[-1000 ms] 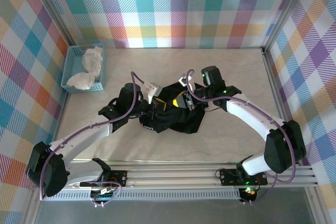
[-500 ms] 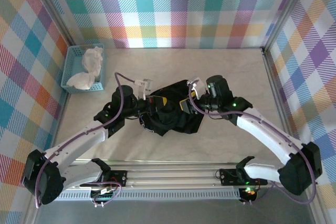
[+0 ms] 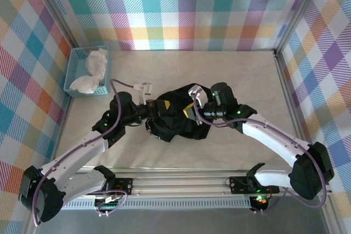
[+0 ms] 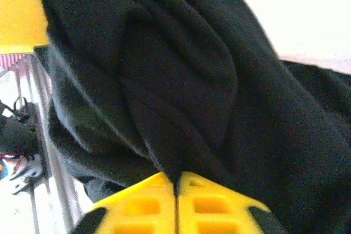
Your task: Fold the inside-out t-shirt
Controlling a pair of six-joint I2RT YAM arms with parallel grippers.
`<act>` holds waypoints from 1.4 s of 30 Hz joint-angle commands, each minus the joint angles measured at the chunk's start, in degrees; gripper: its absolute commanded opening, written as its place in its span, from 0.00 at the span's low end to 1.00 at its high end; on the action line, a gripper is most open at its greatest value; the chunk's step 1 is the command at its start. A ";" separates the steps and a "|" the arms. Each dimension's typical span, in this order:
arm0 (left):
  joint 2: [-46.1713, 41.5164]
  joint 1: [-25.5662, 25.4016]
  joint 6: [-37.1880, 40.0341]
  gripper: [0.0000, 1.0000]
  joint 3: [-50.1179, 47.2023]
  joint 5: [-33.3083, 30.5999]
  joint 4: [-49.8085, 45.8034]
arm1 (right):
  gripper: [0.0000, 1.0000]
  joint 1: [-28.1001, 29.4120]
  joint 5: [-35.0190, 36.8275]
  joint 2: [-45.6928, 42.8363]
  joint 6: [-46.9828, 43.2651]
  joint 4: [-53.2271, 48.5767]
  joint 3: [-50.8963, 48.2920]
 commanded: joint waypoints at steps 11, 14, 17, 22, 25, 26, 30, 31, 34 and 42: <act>-1.04 5.16 3.44 0.24 0.82 -6.06 -9.56 | 0.00 -1.79 -12.15 -3.45 5.36 17.74 -3.59; -1.96 4.48 5.75 0.42 1.17 -6.69 -12.40 | 0.00 -1.90 -12.42 -1.79 6.21 19.12 -2.89; -3.96 3.21 6.94 0.54 0.88 -7.73 -13.47 | 0.00 -1.84 -12.33 -0.24 6.89 19.84 -2.42; -6.57 -0.56 9.98 0.61 1.67 -10.79 -15.91 | 0.00 -1.85 -12.58 1.38 7.53 20.23 -1.83; -6.42 -2.93 11.69 0.62 3.20 -12.99 -17.58 | 0.00 -1.79 -12.45 1.81 7.54 19.72 -1.49; -6.07 -3.80 12.20 0.61 3.92 -13.42 -18.02 | 0.00 -1.82 -12.27 1.88 7.62 19.44 -1.46; -3.77 -7.25 12.95 0.52 6.41 -12.49 -17.30 | 0.00 -1.77 -11.91 1.99 7.53 19.08 -1.37; -2.90 -7.94 12.93 0.51 6.85 -11.95 -16.76 | 0.00 -1.76 -11.81 1.99 7.46 18.99 -1.33; -0.09 -8.74 12.39 0.49 8.24 -10.52 -16.06 | 0.00 -1.75 -11.75 1.89 7.46 18.85 -1.54; 4.42 -9.02 11.00 0.48 9.69 -11.22 -14.42 | 0.00 -1.75 -11.77 1.45 7.09 18.58 -1.80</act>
